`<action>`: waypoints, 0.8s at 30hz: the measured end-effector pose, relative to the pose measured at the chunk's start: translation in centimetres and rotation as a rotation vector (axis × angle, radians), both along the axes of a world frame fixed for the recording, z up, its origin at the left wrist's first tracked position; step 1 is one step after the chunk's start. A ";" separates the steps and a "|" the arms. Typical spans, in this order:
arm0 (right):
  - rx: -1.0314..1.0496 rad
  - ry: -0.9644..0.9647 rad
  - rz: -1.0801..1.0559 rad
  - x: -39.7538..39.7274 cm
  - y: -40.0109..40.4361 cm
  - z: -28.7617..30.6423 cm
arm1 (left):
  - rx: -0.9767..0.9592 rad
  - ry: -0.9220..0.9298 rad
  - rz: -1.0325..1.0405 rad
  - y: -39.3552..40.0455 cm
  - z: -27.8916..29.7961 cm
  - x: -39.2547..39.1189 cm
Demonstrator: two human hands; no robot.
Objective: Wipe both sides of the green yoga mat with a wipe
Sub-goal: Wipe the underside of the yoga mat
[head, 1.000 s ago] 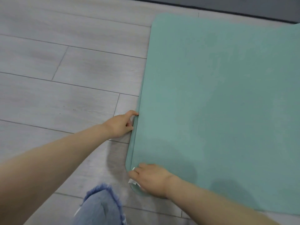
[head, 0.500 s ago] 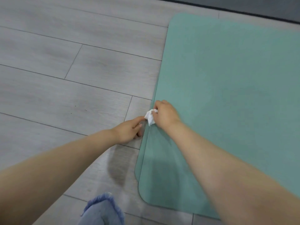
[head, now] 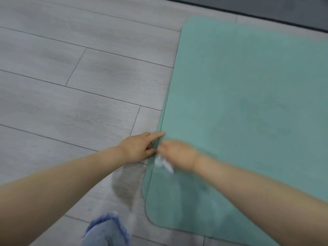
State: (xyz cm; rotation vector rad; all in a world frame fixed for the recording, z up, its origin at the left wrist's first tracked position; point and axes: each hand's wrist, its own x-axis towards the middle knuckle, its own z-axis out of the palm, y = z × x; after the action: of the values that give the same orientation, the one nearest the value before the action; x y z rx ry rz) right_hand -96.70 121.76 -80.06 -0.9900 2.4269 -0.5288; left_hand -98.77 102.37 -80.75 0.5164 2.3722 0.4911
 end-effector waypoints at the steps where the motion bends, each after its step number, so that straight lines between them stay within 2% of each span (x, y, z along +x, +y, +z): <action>1: 0.073 0.026 -0.175 -3.0 0.9 -0.1 | -0.012 -0.015 -0.008 0.0 0.1 -0.2; 4: 0.240 0.072 -0.653 -8.0 2.9 -0.2 | -0.066 -0.057 -0.069 0.1 0.5 -0.2; 6: 0.264 0.068 -0.671 -7.4 1.3 0.0 | -0.121 -0.048 -0.118 0.3 0.7 -0.4; 9: 0.075 0.047 -0.352 0.3 -0.9 -0.2 | -0.155 -0.033 -0.138 0.7 0.8 -0.5; 11: -0.046 -0.065 -0.030 8.0 -0.5 1.3 | -0.144 -0.059 -0.127 0.7 0.7 -0.7; 12: -0.039 -0.126 0.159 10.9 0.4 1.7 | -0.146 -0.068 -0.124 0.7 0.7 -0.7; 13: -0.027 -0.126 0.310 12.5 1.6 1.5 | -0.153 -0.068 -0.129 0.7 0.6 -0.8; 15: -0.024 -0.075 0.390 11.3 3.5 1.1 | -0.165 -0.058 -0.147 0.9 0.4 -0.8; 17: -0.040 0.067 0.234 6.5 5.2 0.3 | -0.171 -0.048 -0.153 1.0 0.3 -0.9; 19: 0.040 0.262 -0.059 0.3 6.7 -0.1 | -0.181 -0.058 -0.146 1.1 0.3 -0.9; 22: 0.240 0.256 -0.591 -5.6 8.5 -0.4 | -0.186 -0.074 -0.138 1.5 0.9 -1.0; 23: 0.273 0.228 -0.696 -5.9 8.0 -0.2 | -0.187 -0.073 -0.130 1.6 1.1 -1.0; 24: 0.240 0.229 -0.694 -5.2 7.2 -0.1 | -0.188 -0.070 -0.122 1.6 1.2 -1.0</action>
State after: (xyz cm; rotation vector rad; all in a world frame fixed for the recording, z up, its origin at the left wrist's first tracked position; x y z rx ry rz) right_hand -101.91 128.94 -80.13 -0.0878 2.9345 -0.3355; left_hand -99.76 103.99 -79.51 0.5435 2.2750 0.2248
